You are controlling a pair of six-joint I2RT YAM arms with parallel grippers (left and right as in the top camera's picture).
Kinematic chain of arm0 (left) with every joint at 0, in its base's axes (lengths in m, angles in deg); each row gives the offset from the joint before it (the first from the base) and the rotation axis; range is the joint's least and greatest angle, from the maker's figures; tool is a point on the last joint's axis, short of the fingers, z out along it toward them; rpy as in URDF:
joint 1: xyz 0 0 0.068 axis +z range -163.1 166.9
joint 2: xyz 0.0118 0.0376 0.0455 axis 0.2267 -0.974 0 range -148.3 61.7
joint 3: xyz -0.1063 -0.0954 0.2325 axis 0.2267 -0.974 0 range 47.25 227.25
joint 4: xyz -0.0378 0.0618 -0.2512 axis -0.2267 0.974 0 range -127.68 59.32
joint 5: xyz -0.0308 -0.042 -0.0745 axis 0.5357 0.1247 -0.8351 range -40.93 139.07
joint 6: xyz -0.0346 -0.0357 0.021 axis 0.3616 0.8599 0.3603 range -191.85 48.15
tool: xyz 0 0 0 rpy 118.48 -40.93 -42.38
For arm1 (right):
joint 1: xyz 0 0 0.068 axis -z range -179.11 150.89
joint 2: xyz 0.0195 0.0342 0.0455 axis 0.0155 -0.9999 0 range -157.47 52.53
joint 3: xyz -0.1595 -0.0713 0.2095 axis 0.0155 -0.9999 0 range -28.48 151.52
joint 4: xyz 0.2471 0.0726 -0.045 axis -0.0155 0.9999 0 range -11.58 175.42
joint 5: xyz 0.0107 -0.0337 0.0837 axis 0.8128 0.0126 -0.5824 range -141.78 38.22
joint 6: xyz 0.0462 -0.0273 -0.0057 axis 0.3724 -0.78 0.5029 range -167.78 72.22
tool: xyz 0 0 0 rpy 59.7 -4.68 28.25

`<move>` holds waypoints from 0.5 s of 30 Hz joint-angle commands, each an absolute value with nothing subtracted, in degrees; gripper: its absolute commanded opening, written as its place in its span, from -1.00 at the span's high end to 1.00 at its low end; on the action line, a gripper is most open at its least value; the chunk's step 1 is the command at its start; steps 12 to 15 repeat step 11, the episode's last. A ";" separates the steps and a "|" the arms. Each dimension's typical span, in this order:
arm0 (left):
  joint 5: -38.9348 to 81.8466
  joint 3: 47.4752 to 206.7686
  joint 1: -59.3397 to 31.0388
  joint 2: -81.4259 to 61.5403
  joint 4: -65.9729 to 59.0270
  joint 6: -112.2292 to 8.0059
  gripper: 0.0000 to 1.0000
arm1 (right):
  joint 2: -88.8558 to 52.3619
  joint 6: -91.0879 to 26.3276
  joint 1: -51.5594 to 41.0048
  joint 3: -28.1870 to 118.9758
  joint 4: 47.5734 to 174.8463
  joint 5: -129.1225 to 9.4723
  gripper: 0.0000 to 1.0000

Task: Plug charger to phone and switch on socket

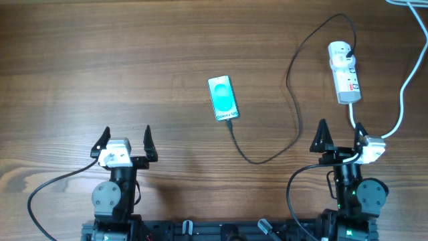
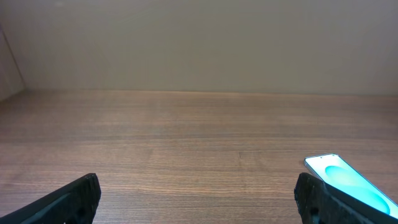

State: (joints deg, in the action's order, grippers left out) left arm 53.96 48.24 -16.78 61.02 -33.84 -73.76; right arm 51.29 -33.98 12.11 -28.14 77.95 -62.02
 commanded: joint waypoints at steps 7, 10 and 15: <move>54.29 47.56 -17.00 61.43 -34.06 -74.85 -1.00 | 51.55 -34.17 11.83 -28.19 77.67 -61.50 -0.99; 54.29 47.56 -17.00 61.43 -34.06 -74.85 -1.00 | 51.55 -34.17 11.83 -28.19 77.67 -61.50 -1.00; 54.29 47.56 -17.00 61.43 -34.04 -74.85 -1.00 | 51.55 -34.17 11.83 -28.19 77.67 -61.50 -1.00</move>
